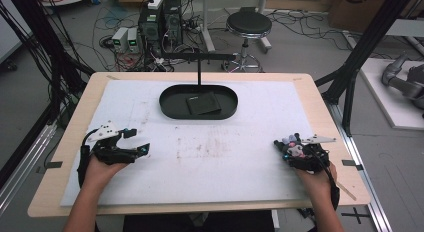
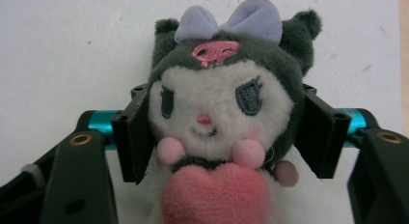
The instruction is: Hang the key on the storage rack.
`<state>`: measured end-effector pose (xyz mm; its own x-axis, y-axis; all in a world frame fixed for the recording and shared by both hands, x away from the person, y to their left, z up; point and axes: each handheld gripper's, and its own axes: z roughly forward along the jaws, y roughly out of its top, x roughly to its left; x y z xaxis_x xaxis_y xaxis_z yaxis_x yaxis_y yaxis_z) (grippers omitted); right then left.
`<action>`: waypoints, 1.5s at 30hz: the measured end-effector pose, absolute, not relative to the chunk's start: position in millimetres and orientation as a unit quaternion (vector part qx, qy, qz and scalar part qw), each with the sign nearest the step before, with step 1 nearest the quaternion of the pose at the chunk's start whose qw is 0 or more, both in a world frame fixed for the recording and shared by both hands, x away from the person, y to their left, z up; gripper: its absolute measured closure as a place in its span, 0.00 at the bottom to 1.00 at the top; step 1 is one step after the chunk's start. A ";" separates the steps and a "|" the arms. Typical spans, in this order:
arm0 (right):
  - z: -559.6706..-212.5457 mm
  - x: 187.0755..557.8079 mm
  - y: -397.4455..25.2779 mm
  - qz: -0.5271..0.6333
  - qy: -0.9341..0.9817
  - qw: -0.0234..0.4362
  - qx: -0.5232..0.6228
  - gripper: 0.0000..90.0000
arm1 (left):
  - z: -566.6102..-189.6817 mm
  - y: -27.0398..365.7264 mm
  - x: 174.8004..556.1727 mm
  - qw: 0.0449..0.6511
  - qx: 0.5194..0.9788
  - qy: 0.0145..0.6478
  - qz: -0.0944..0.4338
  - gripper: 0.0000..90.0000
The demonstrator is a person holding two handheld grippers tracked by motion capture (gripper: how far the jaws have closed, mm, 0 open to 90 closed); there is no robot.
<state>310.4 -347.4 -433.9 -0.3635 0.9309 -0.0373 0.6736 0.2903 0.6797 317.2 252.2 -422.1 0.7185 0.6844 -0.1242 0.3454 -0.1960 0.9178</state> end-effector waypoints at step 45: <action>-285.6 432.5 -225.3 0.408 0.801 0.180 0.400 0.39 | -412.9 260.0 312.3 0.550 0.750 0.331 0.160 0.18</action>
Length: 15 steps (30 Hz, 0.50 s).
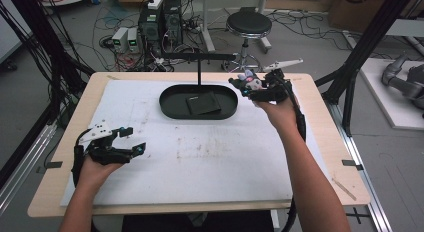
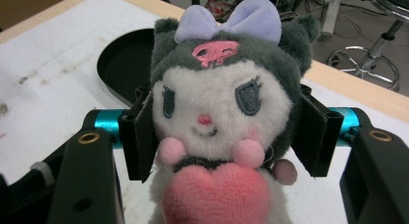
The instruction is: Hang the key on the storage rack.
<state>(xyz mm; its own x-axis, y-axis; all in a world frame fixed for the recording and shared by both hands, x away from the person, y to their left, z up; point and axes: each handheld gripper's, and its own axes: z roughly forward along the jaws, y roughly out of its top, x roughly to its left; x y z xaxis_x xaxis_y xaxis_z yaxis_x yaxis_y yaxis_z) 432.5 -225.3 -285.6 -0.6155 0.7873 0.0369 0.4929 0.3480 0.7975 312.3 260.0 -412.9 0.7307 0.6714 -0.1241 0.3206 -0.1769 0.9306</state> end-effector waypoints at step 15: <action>-269.8 460.1 -197.6 0.413 0.798 0.184 0.398 0.39 | -412.9 262.9 312.3 0.551 0.748 0.333 0.163 0.18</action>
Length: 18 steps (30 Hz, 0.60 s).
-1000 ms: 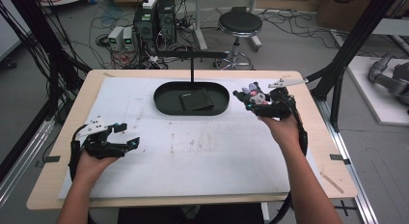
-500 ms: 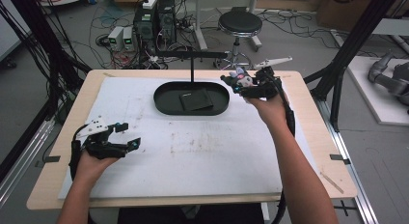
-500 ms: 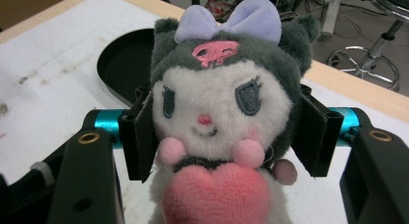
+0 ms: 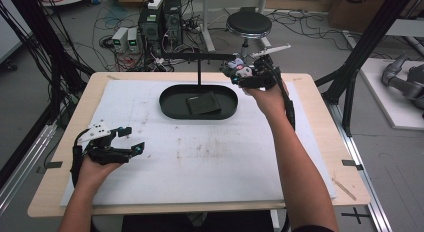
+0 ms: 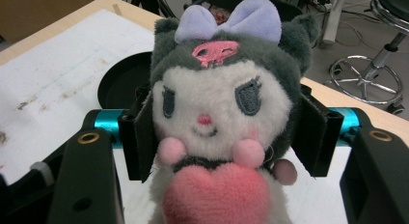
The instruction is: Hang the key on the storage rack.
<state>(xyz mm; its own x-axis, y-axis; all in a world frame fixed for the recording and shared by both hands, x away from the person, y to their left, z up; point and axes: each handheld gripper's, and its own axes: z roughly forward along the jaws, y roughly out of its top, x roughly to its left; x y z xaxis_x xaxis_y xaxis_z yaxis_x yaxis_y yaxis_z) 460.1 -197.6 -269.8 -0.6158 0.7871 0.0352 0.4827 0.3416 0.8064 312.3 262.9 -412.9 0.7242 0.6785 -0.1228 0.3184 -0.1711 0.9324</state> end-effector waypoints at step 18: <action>-255.7 486.0 -171.9 0.410 0.795 0.192 0.404 0.39 | -416.5 263.1 314.0 0.546 0.748 0.340 0.162 0.18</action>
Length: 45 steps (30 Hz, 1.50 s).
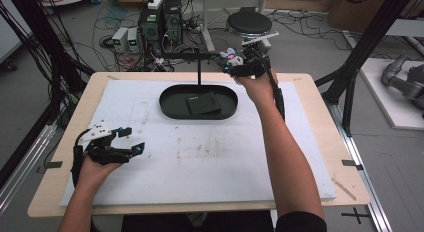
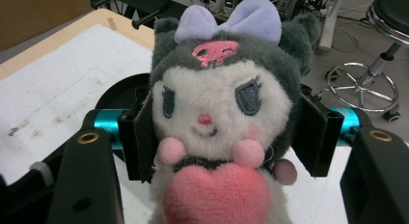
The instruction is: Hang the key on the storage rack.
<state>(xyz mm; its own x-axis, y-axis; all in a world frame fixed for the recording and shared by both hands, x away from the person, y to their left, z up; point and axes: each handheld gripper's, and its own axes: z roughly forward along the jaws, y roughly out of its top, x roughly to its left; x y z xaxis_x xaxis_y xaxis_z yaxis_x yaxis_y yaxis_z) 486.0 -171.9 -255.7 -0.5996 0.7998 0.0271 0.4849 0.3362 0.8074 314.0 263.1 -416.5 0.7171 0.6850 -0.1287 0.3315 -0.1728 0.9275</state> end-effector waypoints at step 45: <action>-261.5 518.6 -179.3 0.370 0.773 0.232 0.460 0.26 | -416.4 260.7 312.2 0.538 0.755 0.336 0.166 0.18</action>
